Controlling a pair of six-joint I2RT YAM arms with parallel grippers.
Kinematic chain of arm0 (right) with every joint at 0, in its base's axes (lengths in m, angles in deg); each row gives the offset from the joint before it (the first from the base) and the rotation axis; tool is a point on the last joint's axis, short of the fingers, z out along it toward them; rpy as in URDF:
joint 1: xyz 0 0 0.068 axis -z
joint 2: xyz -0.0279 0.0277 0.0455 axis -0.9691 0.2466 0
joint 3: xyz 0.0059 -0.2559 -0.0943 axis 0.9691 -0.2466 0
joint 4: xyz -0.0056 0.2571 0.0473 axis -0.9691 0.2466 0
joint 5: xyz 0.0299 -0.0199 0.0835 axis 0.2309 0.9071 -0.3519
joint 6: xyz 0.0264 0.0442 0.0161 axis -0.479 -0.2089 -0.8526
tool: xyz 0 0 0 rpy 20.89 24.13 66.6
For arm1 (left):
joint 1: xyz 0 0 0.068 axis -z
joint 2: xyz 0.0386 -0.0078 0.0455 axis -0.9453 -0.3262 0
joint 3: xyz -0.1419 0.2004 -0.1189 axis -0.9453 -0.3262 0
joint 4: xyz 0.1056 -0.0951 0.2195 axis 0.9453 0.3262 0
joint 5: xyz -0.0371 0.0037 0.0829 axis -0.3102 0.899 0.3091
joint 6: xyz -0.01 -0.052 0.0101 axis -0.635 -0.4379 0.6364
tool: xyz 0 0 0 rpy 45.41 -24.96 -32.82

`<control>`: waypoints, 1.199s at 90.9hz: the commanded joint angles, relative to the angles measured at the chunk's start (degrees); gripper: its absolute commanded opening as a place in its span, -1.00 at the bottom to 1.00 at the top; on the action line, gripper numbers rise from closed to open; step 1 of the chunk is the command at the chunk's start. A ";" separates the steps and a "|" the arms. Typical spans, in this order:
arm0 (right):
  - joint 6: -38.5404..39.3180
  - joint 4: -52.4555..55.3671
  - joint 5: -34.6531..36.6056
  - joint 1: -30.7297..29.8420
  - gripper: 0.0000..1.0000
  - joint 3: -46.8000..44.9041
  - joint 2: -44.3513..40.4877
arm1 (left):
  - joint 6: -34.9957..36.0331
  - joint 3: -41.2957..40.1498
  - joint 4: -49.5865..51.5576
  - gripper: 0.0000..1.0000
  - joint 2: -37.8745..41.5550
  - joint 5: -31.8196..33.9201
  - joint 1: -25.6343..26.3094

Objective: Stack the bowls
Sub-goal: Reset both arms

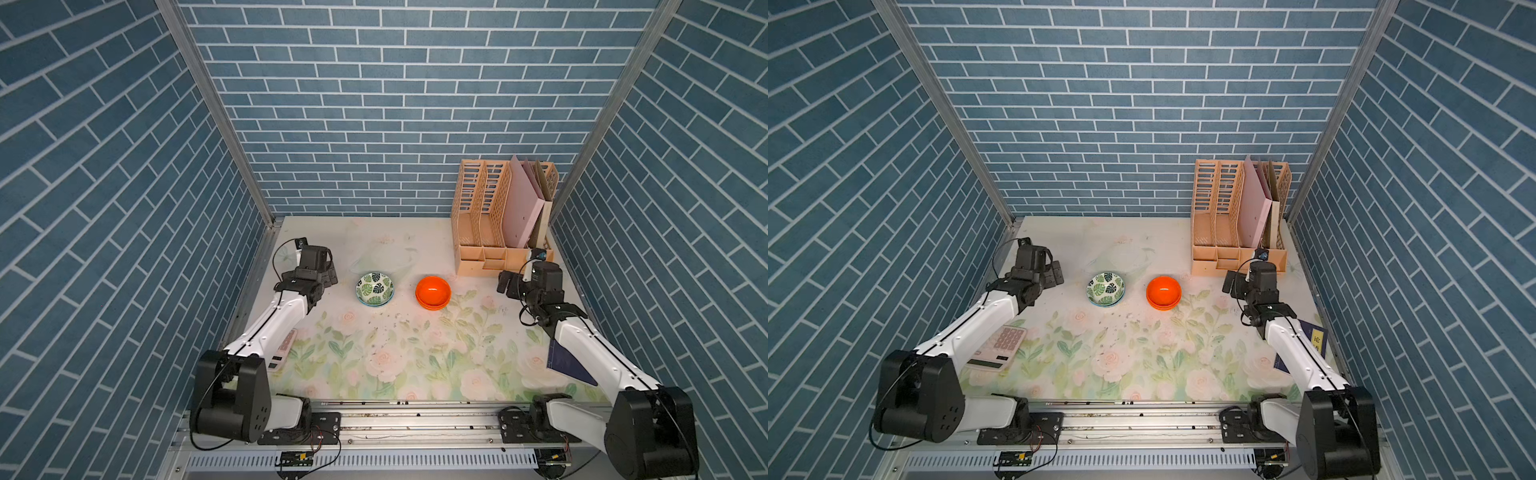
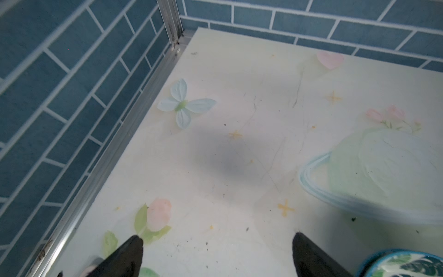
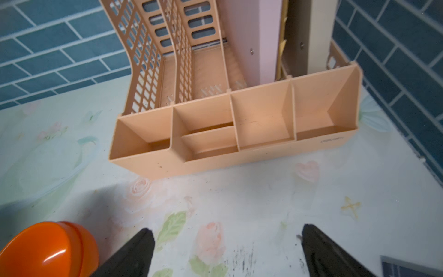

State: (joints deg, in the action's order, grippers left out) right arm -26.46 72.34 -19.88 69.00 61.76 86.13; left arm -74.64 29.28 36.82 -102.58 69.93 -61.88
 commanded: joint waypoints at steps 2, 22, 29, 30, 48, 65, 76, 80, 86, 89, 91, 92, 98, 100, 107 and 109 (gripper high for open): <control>3.22 -8.59 1.13 2.80 0.99 -2.68 -2.17 | 5.45 -5.57 -12.93 0.99 4.43 3.31 -0.76; 7.29 -17.83 -1.41 4.26 0.99 -8.79 -2.97 | 9.51 -10.20 -19.69 0.99 4.83 -1.98 -2.16; 9.12 -21.48 -1.57 4.27 0.99 -11.21 -3.15 | 10.74 -13.01 -24.45 0.99 5.19 -4.12 -2.14; 9.40 -21.85 -1.45 4.27 0.99 -11.50 -3.16 | 10.87 -13.44 -25.11 0.99 5.25 -4.59 -2.18; 12.45 -30.80 -0.85 4.46 0.99 -15.80 -2.82 | 11.05 -19.22 -35.05 0.99 4.74 -7.03 -2.14; 15.48 -43.36 1.16 4.44 0.99 -21.21 0.99 | 11.61 -24.59 -45.97 0.99 3.80 -6.71 -2.16; 15.70 -54.37 0.53 4.44 0.99 -23.05 6.50 | 11.94 -25.94 -51.04 0.99 0.38 -5.70 -2.16; 16.48 -56.73 -0.31 4.44 0.99 -23.01 8.58 | 12.06 -26.93 -53.57 0.99 -0.90 -5.44 -2.14; 17.92 -59.27 -1.09 4.35 0.99 -22.72 11.36 | 12.82 -28.11 -56.61 0.99 -2.51 -5.60 -2.15; 18.51 -61.63 -1.18 4.35 0.99 -23.26 12.65 | 13.20 -28.96 -58.74 0.99 -2.86 -6.27 -2.12; 18.74 -63.41 -1.20 4.35 0.99 -23.71 13.36 | 13.34 -29.71 -60.25 0.99 -3.10 -6.64 -2.13; 18.73 -64.00 -1.26 4.35 0.99 -23.85 13.76 | 13.40 -30.10 -60.98 0.99 -3.28 -6.77 -2.14; 18.68 -65.94 -0.92 4.35 0.99 -24.11 15.89 | 13.65 -30.38 -63.69 0.99 -4.09 -6.44 -2.14; 18.80 -67.08 -1.14 4.35 0.99 -24.29 16.85 | 14.34 -30.57 -65.02 0.99 -4.48 -6.85 -2.14; 19.50 -73.83 -3.53 4.33 0.99 -25.79 22.01 | 16.70 -29.24 -64.37 0.99 -5.81 -9.23 -2.15; 19.69 -76.21 -3.86 4.28 0.99 -26.32 23.02 | 17.45 -28.77 -63.94 0.99 -5.87 -10.67 -2.14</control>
State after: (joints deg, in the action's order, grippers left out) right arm -9.24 9.02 -21.19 73.26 37.61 104.05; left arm -61.15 -0.95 -21.96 -107.10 62.82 -63.83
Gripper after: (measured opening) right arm 0.996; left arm 0.996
